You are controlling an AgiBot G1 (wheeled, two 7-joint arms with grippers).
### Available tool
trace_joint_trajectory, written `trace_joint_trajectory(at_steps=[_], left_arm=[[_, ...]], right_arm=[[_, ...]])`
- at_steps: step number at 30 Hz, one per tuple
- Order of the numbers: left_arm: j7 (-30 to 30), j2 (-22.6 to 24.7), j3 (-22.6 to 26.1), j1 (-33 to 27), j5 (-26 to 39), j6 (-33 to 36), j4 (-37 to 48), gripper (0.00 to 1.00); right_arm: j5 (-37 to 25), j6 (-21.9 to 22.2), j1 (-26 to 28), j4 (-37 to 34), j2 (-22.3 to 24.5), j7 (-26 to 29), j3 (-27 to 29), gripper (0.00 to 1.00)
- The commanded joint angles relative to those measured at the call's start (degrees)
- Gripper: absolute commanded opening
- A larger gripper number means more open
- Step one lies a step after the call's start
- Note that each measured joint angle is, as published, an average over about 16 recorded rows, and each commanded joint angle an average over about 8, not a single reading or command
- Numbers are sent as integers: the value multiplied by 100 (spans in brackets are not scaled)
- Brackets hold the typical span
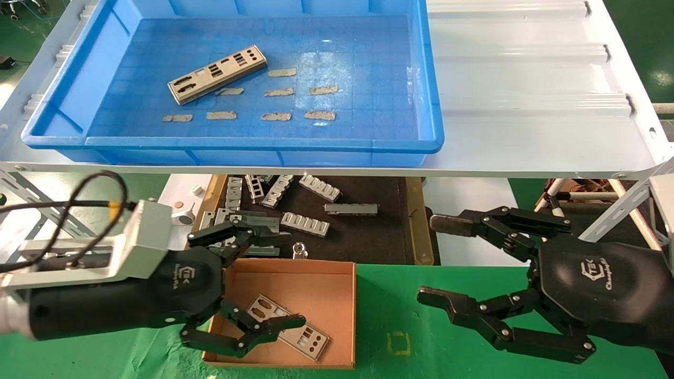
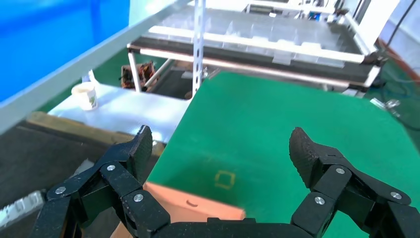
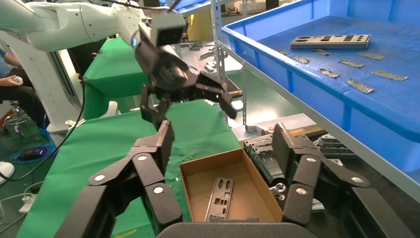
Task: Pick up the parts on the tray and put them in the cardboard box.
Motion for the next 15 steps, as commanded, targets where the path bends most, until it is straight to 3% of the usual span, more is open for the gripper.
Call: trace_joint_trajectory(at_steps=[1,15], left_arm=[[-57,-28,-123,32,-67,99,-41,100],[-446,-218,-965,250,-525,780,-321,100]], right_arm=[[0,0,0,0,0,0,0,100],[0,0,0,0,0,0,0,100]])
